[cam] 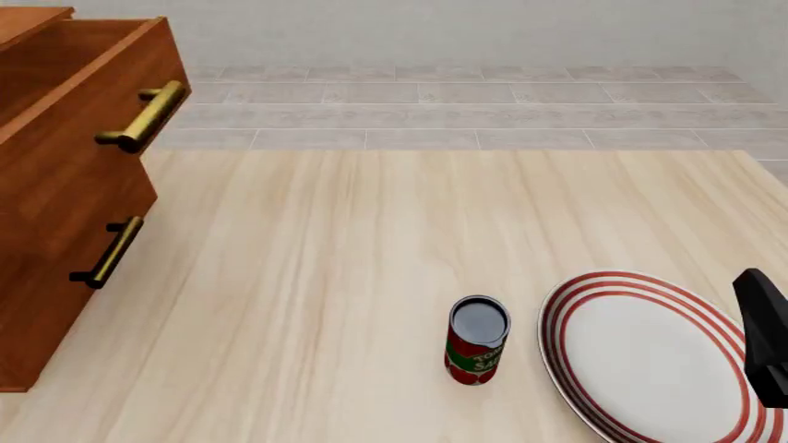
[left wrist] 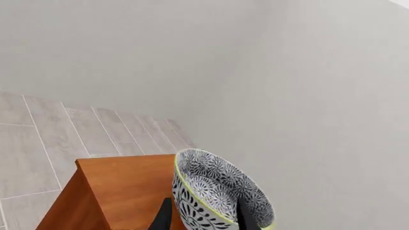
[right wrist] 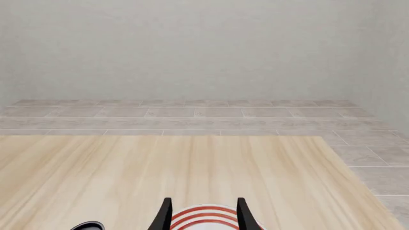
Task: Put the bowl on top of the cabinet.
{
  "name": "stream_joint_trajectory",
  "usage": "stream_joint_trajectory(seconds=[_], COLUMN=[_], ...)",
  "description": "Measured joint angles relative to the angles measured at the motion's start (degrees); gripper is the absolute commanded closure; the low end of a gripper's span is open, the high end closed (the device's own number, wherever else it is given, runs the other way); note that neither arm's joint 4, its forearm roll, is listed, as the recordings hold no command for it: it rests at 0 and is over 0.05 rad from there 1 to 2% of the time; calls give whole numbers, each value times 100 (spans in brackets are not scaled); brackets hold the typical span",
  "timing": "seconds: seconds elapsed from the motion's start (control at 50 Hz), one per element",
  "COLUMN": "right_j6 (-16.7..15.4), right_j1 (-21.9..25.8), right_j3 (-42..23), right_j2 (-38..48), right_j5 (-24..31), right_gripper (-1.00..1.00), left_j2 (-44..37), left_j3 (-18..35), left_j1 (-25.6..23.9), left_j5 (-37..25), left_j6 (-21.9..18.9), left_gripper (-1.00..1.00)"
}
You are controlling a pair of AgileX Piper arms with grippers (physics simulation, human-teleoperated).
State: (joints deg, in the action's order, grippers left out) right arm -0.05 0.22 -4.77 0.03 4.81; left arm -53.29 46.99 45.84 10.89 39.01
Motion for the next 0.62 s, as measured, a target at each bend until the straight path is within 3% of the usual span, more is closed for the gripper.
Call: stream_joint_trajectory(seconds=[0.62], right_j6=[1], right_j1=[0], right_j3=[0], right_j2=[0], right_j5=[0], right_gripper=[-100], left_j2=[1534], left_j3=[-294], left_j1=[-270], left_j5=[-194], left_j6=[45], left_gripper=[-100])
